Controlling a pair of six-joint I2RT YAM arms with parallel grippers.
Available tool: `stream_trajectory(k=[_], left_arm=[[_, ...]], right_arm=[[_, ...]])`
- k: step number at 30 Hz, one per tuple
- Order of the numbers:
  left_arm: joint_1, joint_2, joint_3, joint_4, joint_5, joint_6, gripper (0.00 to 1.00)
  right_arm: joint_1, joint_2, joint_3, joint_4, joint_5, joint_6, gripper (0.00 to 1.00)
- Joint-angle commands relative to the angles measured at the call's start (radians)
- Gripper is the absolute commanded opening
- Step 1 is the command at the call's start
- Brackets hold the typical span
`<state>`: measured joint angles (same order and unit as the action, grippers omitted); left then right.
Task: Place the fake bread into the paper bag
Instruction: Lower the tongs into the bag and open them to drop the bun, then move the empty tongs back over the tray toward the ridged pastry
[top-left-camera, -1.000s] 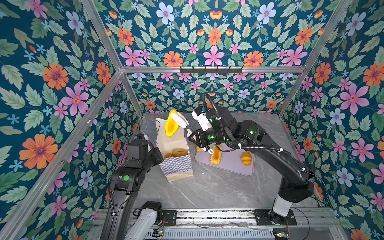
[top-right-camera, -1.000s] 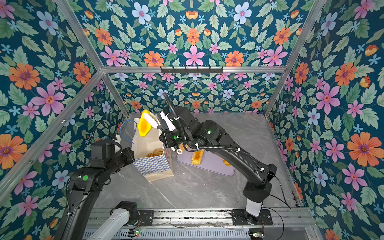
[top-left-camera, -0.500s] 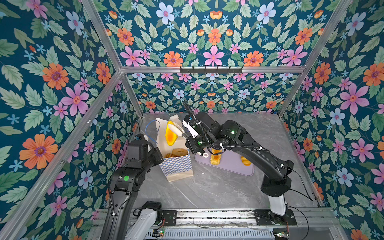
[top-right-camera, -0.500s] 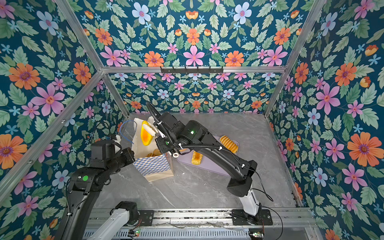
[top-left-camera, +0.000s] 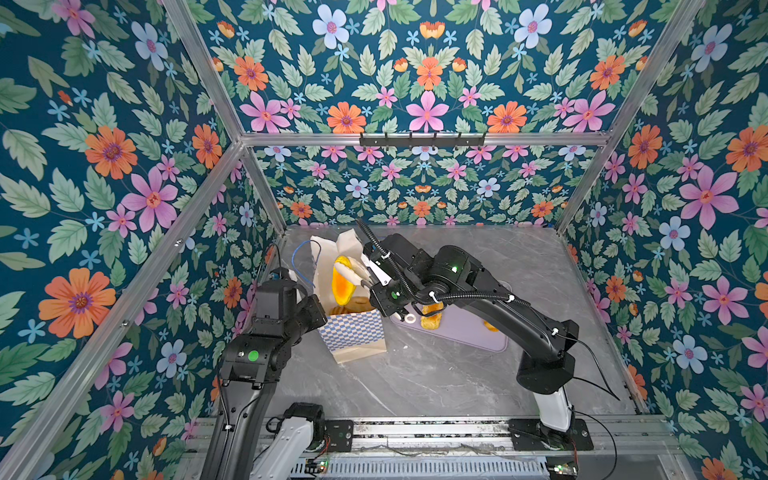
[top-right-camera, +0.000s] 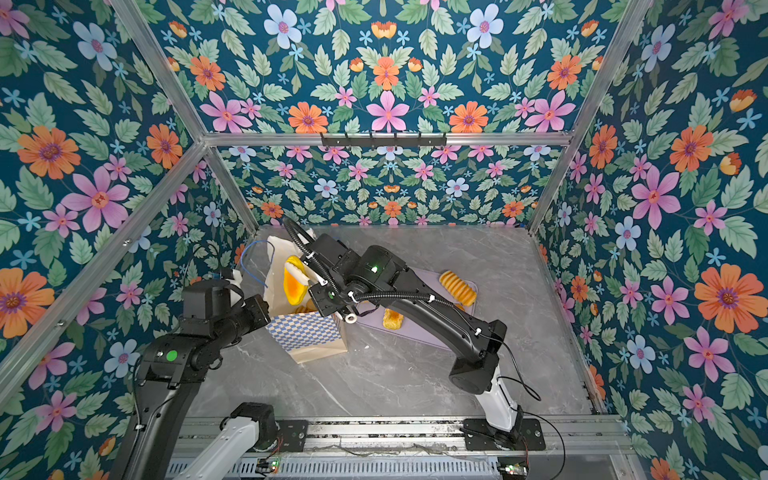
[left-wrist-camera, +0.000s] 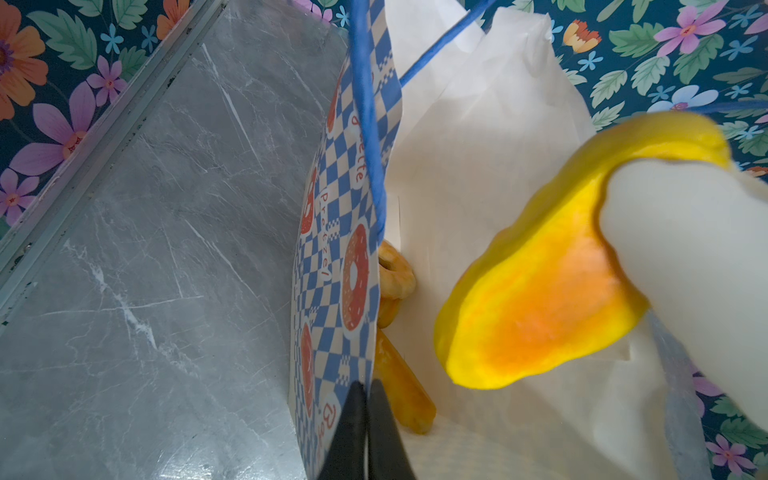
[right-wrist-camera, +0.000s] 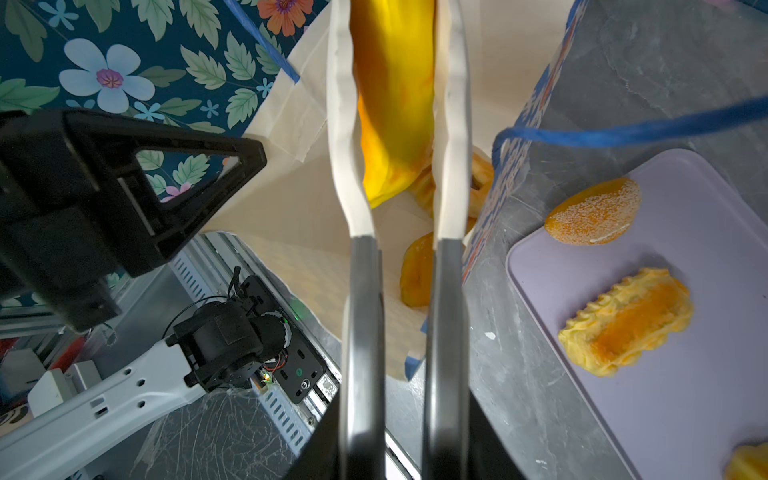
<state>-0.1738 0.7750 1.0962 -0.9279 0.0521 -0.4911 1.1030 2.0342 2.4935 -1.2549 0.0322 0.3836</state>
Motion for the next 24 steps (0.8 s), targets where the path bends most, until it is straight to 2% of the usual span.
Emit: stream_trajectory(k=[1, 5, 16, 24], left_arm=[[0.0, 0.0, 0.001, 0.01, -0.004, -0.004, 0.08], [-0.001, 0.0, 0.002, 0.011, -0.004, -0.004, 0.08], [-0.001, -0.001, -0.002, 0.012, -0.004, -0.004, 0.08], [-0.001, -0.003, -0.01, 0.02, -0.002, -0.001, 0.08]], right_arm=[[0.003, -0.009, 0.006, 0.0, 0.015, -0.005, 0.39], [0.004, -0.017, 0.006, 0.008, 0.009, -0.003, 0.43], [0.004, -0.067, -0.001, 0.021, 0.063, 0.004, 0.44], [0.004, -0.217, -0.16, 0.099, 0.178, 0.013, 0.43]])
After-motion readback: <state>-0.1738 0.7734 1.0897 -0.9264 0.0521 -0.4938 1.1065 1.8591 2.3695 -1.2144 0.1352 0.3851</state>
